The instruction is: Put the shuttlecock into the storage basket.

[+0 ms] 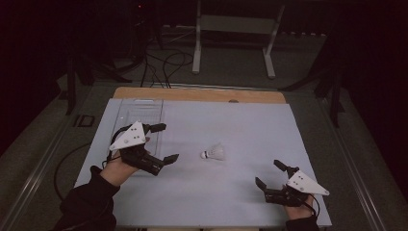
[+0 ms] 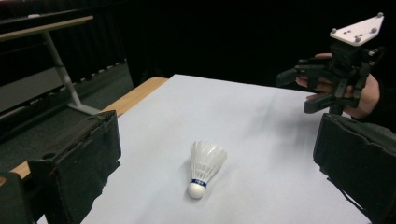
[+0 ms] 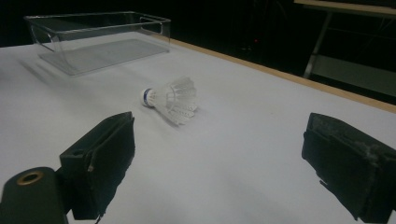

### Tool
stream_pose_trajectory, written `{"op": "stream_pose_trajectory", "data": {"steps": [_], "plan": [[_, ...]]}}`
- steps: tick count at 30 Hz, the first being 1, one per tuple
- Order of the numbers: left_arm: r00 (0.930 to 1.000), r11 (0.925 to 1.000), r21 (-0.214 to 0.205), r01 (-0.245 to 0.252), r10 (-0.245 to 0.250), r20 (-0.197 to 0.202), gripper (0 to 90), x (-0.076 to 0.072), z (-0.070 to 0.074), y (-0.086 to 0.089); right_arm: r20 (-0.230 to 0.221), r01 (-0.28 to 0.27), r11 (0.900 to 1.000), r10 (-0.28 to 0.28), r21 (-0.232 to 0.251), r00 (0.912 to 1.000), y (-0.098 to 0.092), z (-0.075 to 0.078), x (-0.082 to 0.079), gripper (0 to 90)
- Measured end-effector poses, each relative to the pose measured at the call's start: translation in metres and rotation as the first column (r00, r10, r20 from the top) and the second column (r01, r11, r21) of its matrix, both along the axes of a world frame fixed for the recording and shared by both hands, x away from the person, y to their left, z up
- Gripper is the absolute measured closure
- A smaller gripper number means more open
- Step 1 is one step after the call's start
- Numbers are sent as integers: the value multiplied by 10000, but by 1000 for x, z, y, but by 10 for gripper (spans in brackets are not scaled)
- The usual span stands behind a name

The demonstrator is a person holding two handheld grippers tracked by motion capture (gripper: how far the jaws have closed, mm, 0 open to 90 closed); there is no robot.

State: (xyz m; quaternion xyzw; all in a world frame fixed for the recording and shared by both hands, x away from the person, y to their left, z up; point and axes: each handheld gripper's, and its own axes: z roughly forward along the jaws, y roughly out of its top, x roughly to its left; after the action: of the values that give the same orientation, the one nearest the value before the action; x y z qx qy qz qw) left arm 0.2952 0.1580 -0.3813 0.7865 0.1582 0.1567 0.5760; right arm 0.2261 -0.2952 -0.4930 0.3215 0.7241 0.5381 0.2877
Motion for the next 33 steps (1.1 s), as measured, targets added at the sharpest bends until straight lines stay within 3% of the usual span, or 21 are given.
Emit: {"op": "stream_pose_trajectory", "data": {"steps": [10,14,20,21,25,31,33], "plan": [[9990,9993,-138,340,-344,-300,11,11,3,-21,-21,-74,10000,74,20,10000,1,0,0,93],[9989,9991,180,373,-367,-304,11,13,2,-29,8,-89,10000,89,-5,10000,1,0,0,93],[9988,9990,280,345,-336,-348,10,15,-1,-35,-11,-84,10000,84,3,10000,2,0,0,93],[9989,9972,674,308,-283,-373,10,17,-9,-42,-14,-99,10000,99,10,10000,1,0,0,93],[9993,9964,806,251,-227,-308,10,17,-11,-47,-19,-92,10000,92,-19,10000,2,0,0,93],[9955,9946,760,711,-660,-676,10,20,-17,-56,-37,-146,9999,146,-35,9999,2,0,0,94],[9942,9921,948,824,-753,-766,11,21,-21,-61,-49,-152,9999,152,-34,9999,2,0,0,93]]}}
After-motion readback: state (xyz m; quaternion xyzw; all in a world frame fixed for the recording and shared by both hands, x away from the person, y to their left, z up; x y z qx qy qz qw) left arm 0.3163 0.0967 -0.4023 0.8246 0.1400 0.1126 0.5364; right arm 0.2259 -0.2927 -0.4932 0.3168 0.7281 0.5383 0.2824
